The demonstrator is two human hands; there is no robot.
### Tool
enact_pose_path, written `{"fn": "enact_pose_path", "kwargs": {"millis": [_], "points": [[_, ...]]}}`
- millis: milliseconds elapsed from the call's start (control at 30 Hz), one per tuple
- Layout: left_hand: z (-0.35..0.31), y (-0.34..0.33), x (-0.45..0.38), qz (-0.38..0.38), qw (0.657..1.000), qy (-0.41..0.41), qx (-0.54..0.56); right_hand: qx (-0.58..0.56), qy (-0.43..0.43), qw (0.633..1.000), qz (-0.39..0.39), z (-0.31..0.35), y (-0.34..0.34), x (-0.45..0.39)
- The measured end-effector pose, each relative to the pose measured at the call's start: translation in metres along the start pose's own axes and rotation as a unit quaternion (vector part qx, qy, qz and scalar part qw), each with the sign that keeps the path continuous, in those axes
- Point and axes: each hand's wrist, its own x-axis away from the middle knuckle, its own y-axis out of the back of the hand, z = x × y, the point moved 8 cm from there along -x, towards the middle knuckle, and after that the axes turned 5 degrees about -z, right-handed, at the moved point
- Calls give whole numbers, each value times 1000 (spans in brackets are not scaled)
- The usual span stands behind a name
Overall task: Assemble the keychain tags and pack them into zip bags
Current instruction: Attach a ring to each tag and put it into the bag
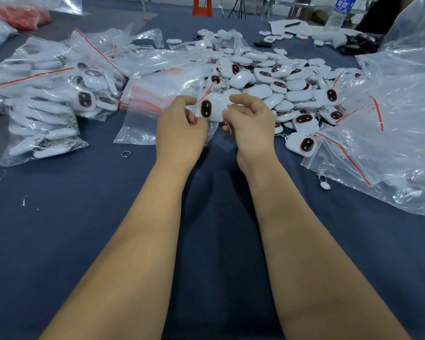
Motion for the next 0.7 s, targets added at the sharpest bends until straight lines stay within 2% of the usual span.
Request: {"fn": "enact_pose_path", "kwargs": {"millis": [100, 200, 333, 400, 500, 600, 700], "points": [[-3, 5, 1, -27, 999, -6, 27, 81, 32, 996, -7, 0, -1, 2], [-5, 6, 2, -32, 999, -10, 26, 91, 45, 995, 10, 1, -5, 3], [-7, 3, 3, -16, 999, 0, 38, 20, 28, 998, 43, -1, -14, 3], [-4, 4, 3, -20, 998, 28, 56, -32, 13, 999, 38, -1, -13, 2], [4, 5, 3, -18, 994, 72, 79, -82, 1, 994, 71, 1, -17, 3], [7, 3, 2, -7, 994, 82, 74, -19, 32, 994, 98, 4, -22, 7], [6, 12, 1, -61, 990, 81, 96, 37, 65, 996, 50, 10, -13, 9]]}}
